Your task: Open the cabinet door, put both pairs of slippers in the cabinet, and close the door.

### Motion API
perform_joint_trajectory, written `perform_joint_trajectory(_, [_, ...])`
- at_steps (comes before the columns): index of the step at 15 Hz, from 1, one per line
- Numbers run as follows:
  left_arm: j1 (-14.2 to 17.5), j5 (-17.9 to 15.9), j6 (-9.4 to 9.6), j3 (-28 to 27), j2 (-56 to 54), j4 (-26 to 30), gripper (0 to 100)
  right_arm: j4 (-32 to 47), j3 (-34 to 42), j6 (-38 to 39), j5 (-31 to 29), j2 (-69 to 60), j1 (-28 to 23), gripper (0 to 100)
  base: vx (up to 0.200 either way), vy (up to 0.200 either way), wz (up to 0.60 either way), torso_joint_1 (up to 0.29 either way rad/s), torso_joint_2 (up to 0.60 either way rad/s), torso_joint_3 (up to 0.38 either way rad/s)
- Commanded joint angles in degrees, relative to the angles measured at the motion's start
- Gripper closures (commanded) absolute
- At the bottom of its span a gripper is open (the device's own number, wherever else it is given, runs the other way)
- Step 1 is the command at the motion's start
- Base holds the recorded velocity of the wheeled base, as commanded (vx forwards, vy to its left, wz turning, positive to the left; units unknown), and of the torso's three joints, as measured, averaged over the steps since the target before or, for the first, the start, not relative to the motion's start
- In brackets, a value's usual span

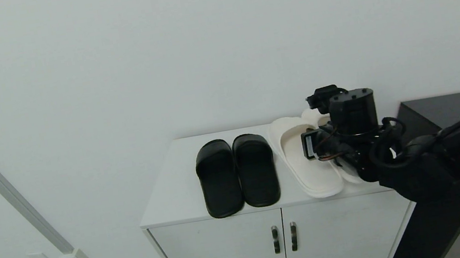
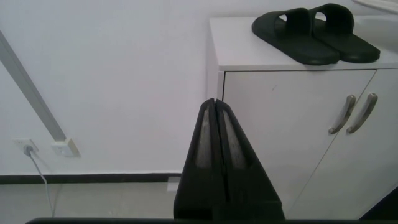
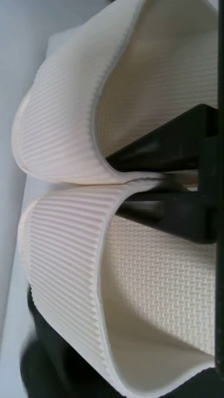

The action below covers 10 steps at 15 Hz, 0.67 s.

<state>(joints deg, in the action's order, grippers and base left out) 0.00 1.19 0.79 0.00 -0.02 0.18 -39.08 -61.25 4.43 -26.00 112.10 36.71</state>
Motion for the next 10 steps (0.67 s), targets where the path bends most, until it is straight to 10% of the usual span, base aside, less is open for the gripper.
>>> perform_joint_trajectory(1, [0.0, 0.0, 0.0, 0.0, 0.0, 0.0, 100, 0.1, 8.5, -1.8, 6.8, -12.3, 3.0, 100, 0.0, 0.0, 0.0, 0.0, 0.0, 0.0])
perform_joint_trajectory(10, [0.0, 0.1, -0.62, 0.0, 0.0, 0.0, 100, 0.8, 26.6, -8.7, 24.8, -26.5, 10.4, 100, 0.0, 0.0, 0.0, 0.0, 0.0, 0.0])
